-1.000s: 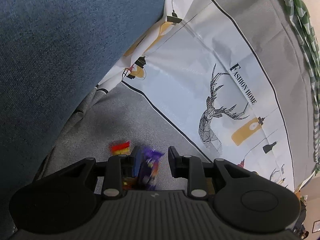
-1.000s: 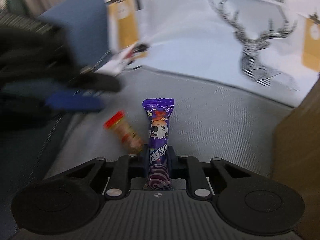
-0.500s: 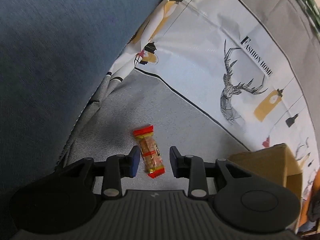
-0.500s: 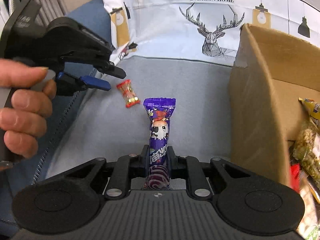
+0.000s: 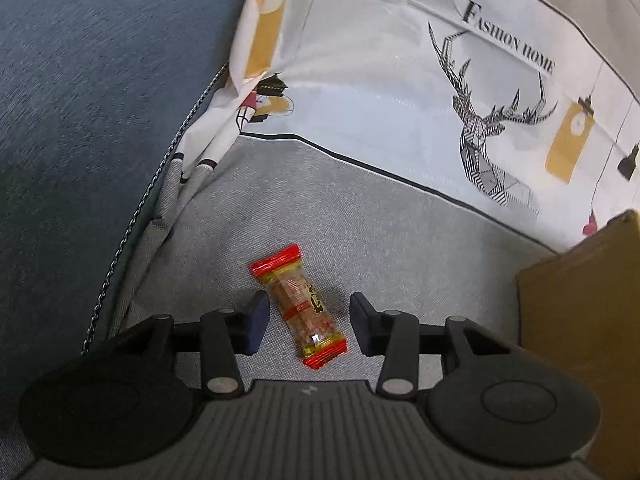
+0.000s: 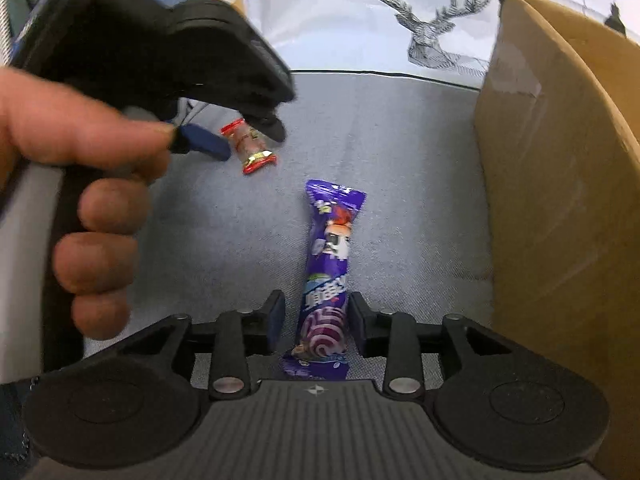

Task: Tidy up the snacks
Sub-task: 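Grasp the purple candy bar with the right tool while the left grasps the small red candy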

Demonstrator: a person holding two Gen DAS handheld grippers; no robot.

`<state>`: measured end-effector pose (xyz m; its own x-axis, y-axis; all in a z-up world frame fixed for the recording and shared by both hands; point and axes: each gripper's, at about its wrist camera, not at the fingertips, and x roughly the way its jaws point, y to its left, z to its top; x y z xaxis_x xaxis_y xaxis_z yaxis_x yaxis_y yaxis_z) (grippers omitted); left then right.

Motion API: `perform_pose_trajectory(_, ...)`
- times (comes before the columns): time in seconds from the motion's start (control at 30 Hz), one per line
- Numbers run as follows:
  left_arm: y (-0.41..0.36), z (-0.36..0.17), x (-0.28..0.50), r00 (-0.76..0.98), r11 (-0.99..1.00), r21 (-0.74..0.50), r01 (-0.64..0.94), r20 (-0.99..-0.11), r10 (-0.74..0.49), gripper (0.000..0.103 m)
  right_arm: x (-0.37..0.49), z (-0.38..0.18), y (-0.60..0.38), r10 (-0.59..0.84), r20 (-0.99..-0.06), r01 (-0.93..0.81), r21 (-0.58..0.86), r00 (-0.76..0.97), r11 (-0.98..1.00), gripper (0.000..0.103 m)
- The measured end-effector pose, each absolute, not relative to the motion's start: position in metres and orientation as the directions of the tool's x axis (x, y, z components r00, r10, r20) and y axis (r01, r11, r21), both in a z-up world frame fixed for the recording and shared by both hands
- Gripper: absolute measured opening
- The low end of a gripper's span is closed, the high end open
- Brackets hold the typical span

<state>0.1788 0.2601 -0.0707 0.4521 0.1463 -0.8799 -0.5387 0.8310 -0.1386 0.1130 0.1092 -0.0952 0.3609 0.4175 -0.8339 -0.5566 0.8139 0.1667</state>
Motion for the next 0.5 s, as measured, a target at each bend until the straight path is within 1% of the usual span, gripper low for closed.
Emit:
perform_pose_trajectory(0.03, 0.258, -0.071, 0.179, 0.447, 0.838, -0.120, -0.533, -0.880, 0.159, 0.042, 0.113, -0.095, 0.109, 0.421, -0.833, -0.557, 0.171, 0.359, 0.813, 0.038)
perform_pose_trajectory(0.1, 0.258, -0.070, 0.179, 0.432, 0.845, -0.081, -0.529, -0.883, 0.186, 0.020, 0.115, -0.096, 0.108, 0.427, -0.830, -0.556, 0.178, 0.358, 0.812, 0.038)
perform_pose_trajectory(0.13, 0.259, -0.069, 0.179, 0.431, 0.843, -0.081, -0.532, -0.883, 0.188, 0.020, 0.116, -0.096, 0.108, 0.429, -0.829, -0.555, 0.180, 0.358, 0.812, 0.037)
perform_pose_trajectory(0.2, 0.264, -0.065, 0.175, 0.445, 0.829, -0.113, -0.547, -0.878, 0.174, 0.018, 0.115, -0.095, 0.108, 0.430, -0.826, -0.555, 0.179, 0.363, 0.813, 0.024)
perform_pose_trajectory(0.3, 0.265, -0.052, 0.171, 0.473, 0.829, -0.149, -0.540, -0.868, 0.152, 0.018, 0.115, -0.092, 0.101, 0.448, -0.818, -0.530, 0.216, 0.360, 0.820, 0.024)
perform_pose_trajectory(0.4, 0.266, -0.049, 0.168, 0.486, 0.824, -0.230, -0.517, -0.872, 0.062, 0.018, 0.115, -0.087, 0.100, 0.454, -0.808, -0.528, 0.217, 0.374, 0.821, 0.024)
perform_pose_trajectory(0.5, 0.271, -0.061, 0.166, 0.455, 0.807, -0.297, -0.510, -0.890, -0.040, 0.019, 0.116, -0.088, 0.099, 0.451, -0.816, -0.516, 0.228, 0.362, 0.826, 0.024)
